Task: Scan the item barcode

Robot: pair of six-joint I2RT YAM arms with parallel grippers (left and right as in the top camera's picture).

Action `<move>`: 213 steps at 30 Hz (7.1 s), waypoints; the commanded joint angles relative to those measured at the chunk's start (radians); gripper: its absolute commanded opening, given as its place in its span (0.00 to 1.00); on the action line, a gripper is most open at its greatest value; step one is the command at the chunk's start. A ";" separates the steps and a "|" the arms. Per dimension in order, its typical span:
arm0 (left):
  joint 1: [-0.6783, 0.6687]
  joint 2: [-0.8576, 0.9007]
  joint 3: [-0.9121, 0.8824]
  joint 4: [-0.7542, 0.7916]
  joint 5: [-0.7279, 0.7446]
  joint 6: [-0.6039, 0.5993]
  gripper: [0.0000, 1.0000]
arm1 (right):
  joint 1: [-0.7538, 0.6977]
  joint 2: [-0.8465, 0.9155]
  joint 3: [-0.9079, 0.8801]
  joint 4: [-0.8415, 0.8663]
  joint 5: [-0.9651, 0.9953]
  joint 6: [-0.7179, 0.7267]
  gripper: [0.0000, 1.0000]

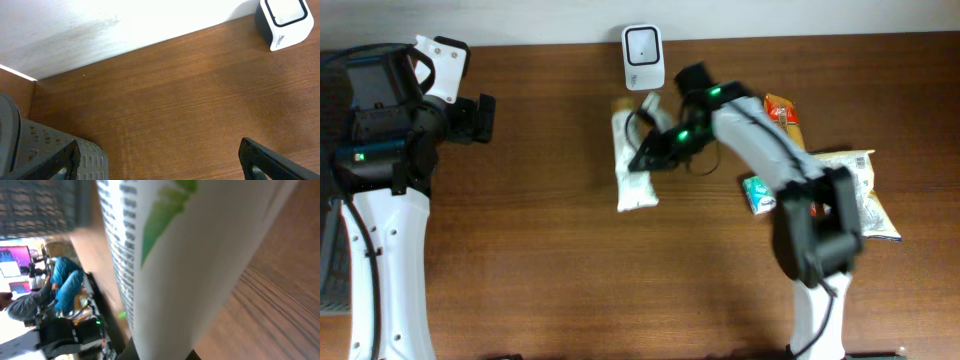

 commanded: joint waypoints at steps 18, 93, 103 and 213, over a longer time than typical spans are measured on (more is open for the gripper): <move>0.003 -0.011 0.009 0.002 0.010 0.008 0.99 | -0.013 -0.357 0.257 -0.057 0.695 0.056 0.04; 0.003 -0.011 0.009 0.002 0.010 0.008 0.99 | -0.151 -0.326 0.464 -0.583 0.877 0.092 0.79; 0.003 -0.011 0.009 0.002 0.010 0.008 0.99 | -0.109 -0.637 0.554 -0.652 0.884 0.096 0.99; -0.131 -1.453 -1.581 0.727 -0.027 -0.022 0.99 | -0.155 -2.165 -1.777 0.934 0.877 -0.019 0.99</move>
